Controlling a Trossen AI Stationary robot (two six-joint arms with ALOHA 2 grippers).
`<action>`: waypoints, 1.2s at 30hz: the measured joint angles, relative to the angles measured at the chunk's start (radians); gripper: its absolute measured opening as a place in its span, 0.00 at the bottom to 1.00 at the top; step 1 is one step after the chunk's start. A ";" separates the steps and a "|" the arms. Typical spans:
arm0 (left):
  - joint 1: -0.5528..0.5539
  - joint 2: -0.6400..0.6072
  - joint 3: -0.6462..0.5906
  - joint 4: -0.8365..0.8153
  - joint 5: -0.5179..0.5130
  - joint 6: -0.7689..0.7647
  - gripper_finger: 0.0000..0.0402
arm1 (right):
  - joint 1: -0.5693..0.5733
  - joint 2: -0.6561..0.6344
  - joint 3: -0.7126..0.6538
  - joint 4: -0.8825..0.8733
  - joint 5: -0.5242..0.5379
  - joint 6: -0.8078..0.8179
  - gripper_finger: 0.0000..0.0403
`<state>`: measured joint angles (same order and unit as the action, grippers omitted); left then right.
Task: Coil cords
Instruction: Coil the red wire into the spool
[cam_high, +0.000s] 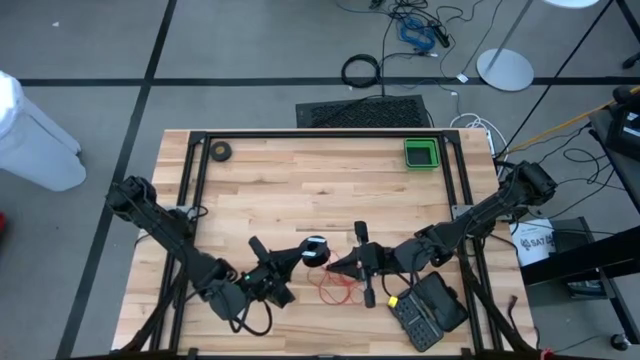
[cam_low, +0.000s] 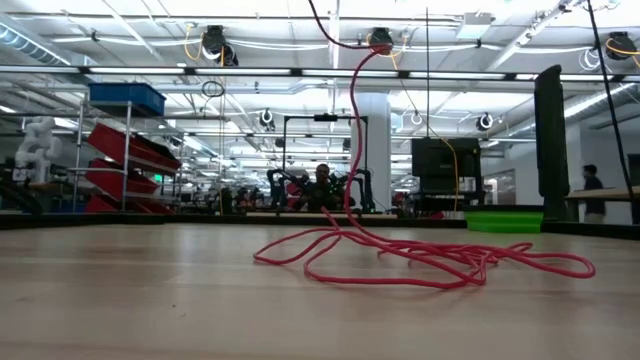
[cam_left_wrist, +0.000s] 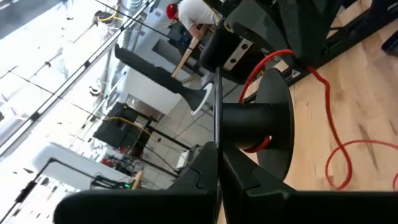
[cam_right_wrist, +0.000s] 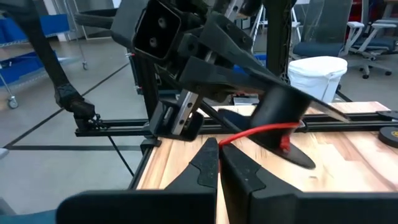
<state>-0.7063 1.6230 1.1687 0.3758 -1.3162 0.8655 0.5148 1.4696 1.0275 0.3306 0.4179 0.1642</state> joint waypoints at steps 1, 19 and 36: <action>0.001 0.000 0.000 0.000 0.006 -0.004 0.00 | 0.000 0.000 0.000 0.004 0.000 0.000 0.00; 0.033 0.000 0.000 -0.016 0.064 -0.102 0.00 | -0.005 0.050 0.000 0.105 0.062 -0.020 0.00; 0.050 0.000 0.000 0.003 0.107 -0.154 0.00 | -0.004 0.055 0.000 0.116 0.081 -0.031 0.00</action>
<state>-0.6565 1.6230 1.1687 0.3785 -1.2094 0.7113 0.5106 1.5245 1.0275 0.4468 0.4986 0.1329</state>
